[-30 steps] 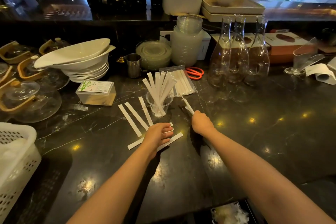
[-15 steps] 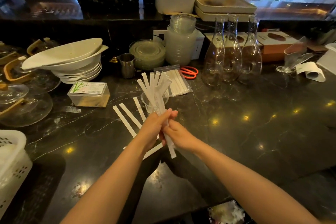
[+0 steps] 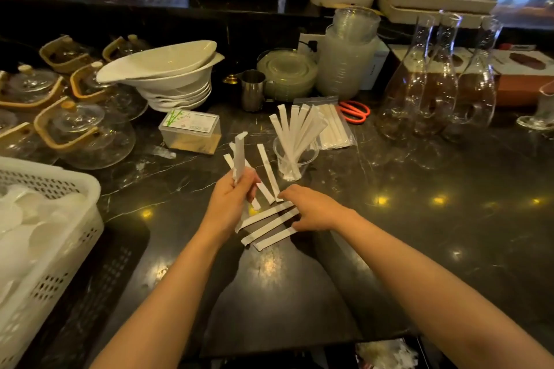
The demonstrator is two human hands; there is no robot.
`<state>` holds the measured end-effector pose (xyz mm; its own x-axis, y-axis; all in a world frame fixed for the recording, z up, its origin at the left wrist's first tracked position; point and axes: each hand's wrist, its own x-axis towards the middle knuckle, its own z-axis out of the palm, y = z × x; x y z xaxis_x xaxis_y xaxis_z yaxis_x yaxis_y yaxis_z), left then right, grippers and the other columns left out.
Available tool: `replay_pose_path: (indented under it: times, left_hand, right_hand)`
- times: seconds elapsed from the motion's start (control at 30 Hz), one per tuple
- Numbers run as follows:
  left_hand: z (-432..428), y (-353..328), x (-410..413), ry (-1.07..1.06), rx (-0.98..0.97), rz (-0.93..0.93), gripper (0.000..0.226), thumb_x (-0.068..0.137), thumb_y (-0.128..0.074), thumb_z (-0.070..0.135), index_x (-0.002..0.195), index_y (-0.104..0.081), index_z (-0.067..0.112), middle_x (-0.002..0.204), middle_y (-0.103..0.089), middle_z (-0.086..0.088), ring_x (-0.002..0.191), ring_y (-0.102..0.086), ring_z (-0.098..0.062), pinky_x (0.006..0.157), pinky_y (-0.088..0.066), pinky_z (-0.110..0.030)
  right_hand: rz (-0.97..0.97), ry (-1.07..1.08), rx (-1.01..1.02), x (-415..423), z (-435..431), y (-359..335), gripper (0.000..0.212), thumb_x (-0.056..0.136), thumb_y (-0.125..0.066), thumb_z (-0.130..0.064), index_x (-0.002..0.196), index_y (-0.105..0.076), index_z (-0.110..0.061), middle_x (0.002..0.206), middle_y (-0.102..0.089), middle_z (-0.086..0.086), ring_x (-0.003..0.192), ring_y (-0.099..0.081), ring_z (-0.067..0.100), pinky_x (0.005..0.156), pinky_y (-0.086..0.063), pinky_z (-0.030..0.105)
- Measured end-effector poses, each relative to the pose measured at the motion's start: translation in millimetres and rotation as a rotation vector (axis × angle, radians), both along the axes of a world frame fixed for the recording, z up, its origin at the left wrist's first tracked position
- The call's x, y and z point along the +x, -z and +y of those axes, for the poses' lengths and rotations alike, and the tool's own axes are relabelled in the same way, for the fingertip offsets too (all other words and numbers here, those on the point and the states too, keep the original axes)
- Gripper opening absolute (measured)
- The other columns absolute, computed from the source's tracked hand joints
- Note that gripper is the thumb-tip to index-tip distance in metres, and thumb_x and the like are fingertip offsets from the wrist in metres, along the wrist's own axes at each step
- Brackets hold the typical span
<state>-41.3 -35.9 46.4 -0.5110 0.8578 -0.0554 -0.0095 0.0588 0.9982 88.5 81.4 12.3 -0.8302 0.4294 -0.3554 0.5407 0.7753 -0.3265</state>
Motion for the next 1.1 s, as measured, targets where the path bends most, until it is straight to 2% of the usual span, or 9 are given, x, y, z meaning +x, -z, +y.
replay_pose_path:
  times: [0.17, 0.4, 0.5, 0.63, 0.73, 0.9, 1.0, 1.07, 1.1]
  left_hand:
    - [-19, 23, -2, 0.003, -0.023, -0.029, 0.029, 0.093, -0.04, 0.017, 0.07, -0.056, 0.014, 0.061, -0.046, -0.002, 0.051, -0.047, 0.003, 0.055, -0.039, -0.003]
    - [-28, 46, -3, -0.007, -0.082, -0.163, 0.024, 0.092, -0.042, 0.017, 0.078, -0.061, 0.013, 0.065, -0.051, -0.003, 0.062, -0.051, -0.007, 0.065, -0.045, -0.016]
    - [-27, 47, -4, -0.023, -0.083, -0.208, 0.022, 0.092, -0.041, 0.011, 0.082, -0.061, 0.012, 0.067, -0.052, -0.006, 0.065, -0.051, -0.015, 0.06, -0.05, -0.014]
    - [-24, 53, -9, -0.068, -0.093, -0.237, 0.025, 0.092, -0.041, 0.007, 0.081, -0.062, 0.015, 0.053, -0.049, 0.003, 0.054, -0.046, -0.011, 0.068, -0.044, -0.027]
    - [-22, 53, -10, -0.137, -0.09, -0.323, 0.026, 0.092, -0.04, 0.006, 0.079, -0.061, 0.014, 0.044, -0.041, 0.007, 0.043, -0.041, -0.006, 0.054, -0.042, -0.021]
    - [-20, 53, -17, -0.264, -0.07, -0.479, 0.024, 0.091, -0.042, 0.005, 0.077, -0.059, 0.012, 0.035, -0.033, 0.012, 0.032, -0.03, -0.002, 0.036, -0.03, -0.014]
    - [-16, 48, -16, -0.247, -0.026, -0.563, 0.013, 0.088, -0.049, 0.009, 0.079, -0.058, 0.011, 0.034, -0.036, 0.009, 0.031, -0.03, -0.002, 0.035, -0.03, -0.013]
    - [-13, 43, -12, -0.18, 0.007, -0.612, 0.007, 0.085, -0.055, 0.015, 0.086, -0.058, 0.009, 0.032, -0.037, 0.006, 0.031, -0.031, -0.003, 0.036, -0.031, -0.013]
    - [-12, 40, -9, -0.143, 0.02, -0.63, 0.016, 0.08, -0.058, 0.02, 0.091, -0.059, 0.008, 0.033, -0.038, 0.006, 0.033, -0.033, -0.003, 0.037, -0.033, -0.014]
  right_hand:
    - [-0.158, -0.087, 0.082, -10, -4, 0, 0.072, 0.07, -0.071, -0.021, 0.131, -0.034, -0.009, 0.134, -0.04, 0.009, 0.121, -0.041, 0.026, 0.094, -0.042, 0.037]
    - [-0.244, -0.166, 0.229, -17, -7, 2, 0.052, 0.075, -0.065, -0.015, 0.12, -0.04, -0.008, 0.125, -0.047, 0.012, 0.112, -0.049, 0.029, 0.078, -0.042, 0.036]
    - [-0.247, -0.156, 0.25, -17, -8, 6, 0.043, 0.079, -0.059, -0.012, 0.118, -0.042, -0.008, 0.123, -0.053, 0.014, 0.109, -0.053, 0.031, 0.074, -0.041, 0.036]
    - [-0.259, -0.179, 0.273, -16, -10, 6, 0.034, 0.084, -0.052, -0.012, 0.116, -0.044, -0.004, 0.12, -0.053, 0.016, 0.106, -0.056, 0.034, 0.069, -0.036, 0.035]
    - [-0.264, -0.161, 0.26, -15, -10, 4, 0.029, 0.087, -0.048, -0.013, 0.114, -0.049, -0.002, 0.119, -0.051, 0.017, 0.103, -0.056, 0.035, 0.068, -0.036, 0.034]
    - [-0.203, -0.023, 0.09, -11, -3, -5, 0.017, 0.088, -0.045, -0.015, 0.1, -0.054, -0.006, 0.109, -0.057, 0.017, 0.092, -0.057, 0.032, 0.069, -0.039, 0.034]
    - [-0.001, 0.081, -0.15, -17, -6, -20, 0.015, 0.09, -0.046, -0.017, 0.076, -0.047, -0.012, 0.076, -0.054, 0.004, 0.066, -0.047, 0.016, 0.059, -0.036, 0.024]
    - [0.108, 0.118, -0.305, -27, -15, -33, 0.013, 0.09, -0.048, -0.018, 0.08, -0.048, -0.009, 0.067, -0.044, -0.003, 0.06, -0.041, 0.01, 0.056, -0.034, 0.021]
    - [0.137, 0.128, -0.375, -33, -21, -39, 0.011, 0.091, -0.048, -0.018, 0.086, -0.05, -0.009, 0.067, -0.044, -0.004, 0.059, -0.042, 0.009, 0.055, -0.035, 0.019]
